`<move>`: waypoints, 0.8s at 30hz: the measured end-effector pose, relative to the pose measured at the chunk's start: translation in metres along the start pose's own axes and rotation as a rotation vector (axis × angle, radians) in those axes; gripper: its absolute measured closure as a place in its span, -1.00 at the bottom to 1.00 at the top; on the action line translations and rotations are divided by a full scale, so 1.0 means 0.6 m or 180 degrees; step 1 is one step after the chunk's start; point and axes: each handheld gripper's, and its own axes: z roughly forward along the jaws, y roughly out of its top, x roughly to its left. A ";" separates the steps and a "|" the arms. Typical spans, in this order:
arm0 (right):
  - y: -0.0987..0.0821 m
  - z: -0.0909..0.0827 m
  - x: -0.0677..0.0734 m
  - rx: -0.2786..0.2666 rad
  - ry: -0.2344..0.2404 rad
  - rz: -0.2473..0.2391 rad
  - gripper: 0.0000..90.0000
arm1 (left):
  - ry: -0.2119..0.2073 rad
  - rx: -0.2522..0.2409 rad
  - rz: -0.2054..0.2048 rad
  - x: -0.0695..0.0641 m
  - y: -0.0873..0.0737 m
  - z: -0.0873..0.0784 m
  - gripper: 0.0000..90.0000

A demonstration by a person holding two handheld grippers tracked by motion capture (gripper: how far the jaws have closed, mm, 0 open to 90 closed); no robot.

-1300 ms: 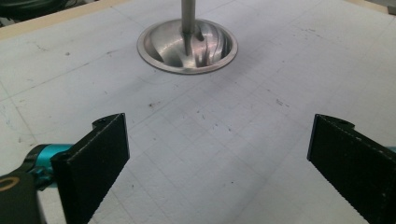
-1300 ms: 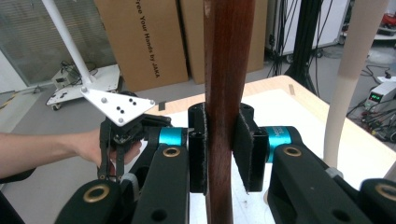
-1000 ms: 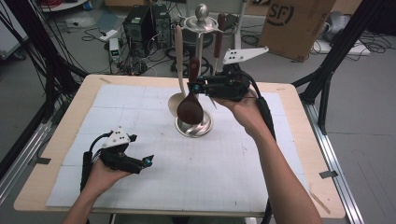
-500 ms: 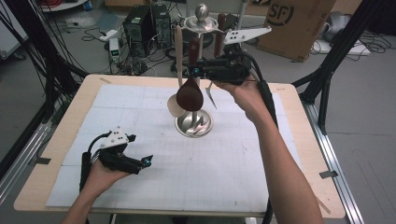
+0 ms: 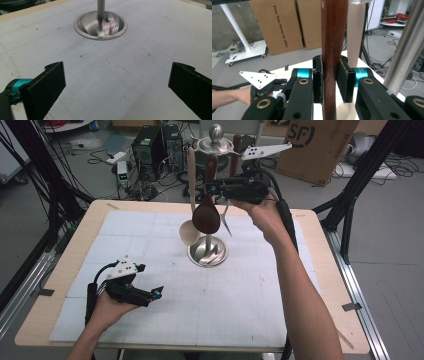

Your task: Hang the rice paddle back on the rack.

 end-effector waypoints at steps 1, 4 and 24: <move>0.001 0.000 -0.001 0.0002 -0.0007 0.0003 0.71 | 0.0000 -0.0001 0.0001 0.000 0.000 0.000 -0.96; 0.002 0.003 -0.006 0.0032 -0.0031 0.0016 0.71 | -0.0003 0.0002 0.0009 0.000 0.000 0.000 -0.96; 0.002 -0.003 -0.015 -0.0026 -0.0208 0.0043 0.59 | -0.0012 -0.0026 0.0008 -0.001 0.001 -0.003 -0.96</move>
